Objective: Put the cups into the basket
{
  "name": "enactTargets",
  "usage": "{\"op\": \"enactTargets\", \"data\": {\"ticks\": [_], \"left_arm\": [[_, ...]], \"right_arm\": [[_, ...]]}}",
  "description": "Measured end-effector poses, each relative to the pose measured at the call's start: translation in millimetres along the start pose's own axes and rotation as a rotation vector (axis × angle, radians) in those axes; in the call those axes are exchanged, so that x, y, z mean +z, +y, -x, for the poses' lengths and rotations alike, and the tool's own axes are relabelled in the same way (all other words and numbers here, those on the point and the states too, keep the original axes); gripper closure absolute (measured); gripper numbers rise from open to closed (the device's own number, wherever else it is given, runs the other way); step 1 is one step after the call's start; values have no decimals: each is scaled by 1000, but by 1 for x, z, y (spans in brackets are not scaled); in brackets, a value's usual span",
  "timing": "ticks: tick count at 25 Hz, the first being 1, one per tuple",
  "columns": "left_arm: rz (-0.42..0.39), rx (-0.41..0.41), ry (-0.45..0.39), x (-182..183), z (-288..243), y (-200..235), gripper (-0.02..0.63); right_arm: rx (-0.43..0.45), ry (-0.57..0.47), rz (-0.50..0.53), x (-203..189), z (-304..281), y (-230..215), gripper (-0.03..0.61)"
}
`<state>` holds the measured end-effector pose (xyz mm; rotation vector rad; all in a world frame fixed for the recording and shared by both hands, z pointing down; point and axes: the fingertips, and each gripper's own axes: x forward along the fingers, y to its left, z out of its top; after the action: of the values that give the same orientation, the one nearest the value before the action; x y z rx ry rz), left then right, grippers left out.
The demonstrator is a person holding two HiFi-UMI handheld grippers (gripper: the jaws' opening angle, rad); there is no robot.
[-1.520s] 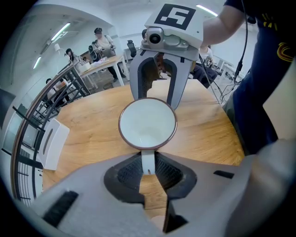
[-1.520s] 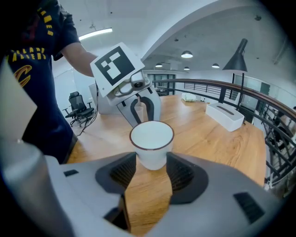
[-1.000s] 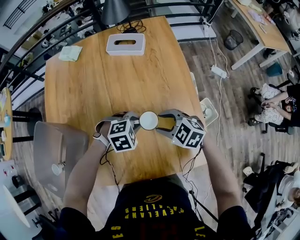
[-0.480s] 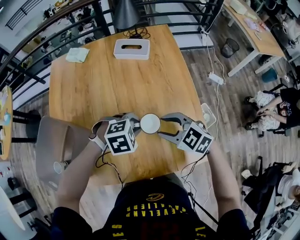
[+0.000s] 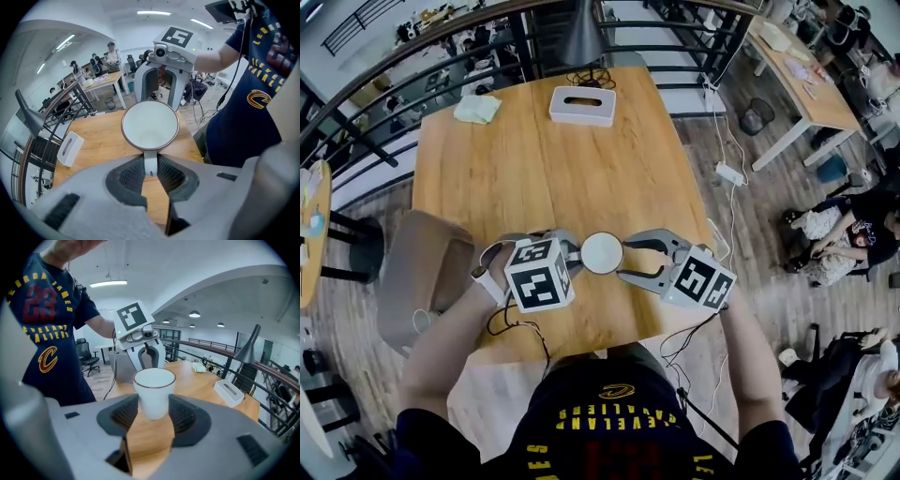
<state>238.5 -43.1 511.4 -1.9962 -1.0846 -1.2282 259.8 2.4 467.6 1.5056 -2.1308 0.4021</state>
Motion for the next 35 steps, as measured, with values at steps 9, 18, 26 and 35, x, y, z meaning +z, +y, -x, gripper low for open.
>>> {"op": "enactTargets", "data": {"ticks": [9, 18, 26, 35], "left_arm": [[11, 83, -2, -30, 59, -28, 546], [116, 173, 22, -72, 107, -51, 546], [283, 295, 58, -109, 151, -63, 546], [468, 367, 101, -148, 171, -96, 546]], "right_arm": [[38, -23, 52, 59, -16, 37, 371], [128, -91, 143, 108, -45, 66, 373], [289, -170, 266, 154, -72, 78, 372], [441, -220, 343, 176, -106, 110, 371]]}}
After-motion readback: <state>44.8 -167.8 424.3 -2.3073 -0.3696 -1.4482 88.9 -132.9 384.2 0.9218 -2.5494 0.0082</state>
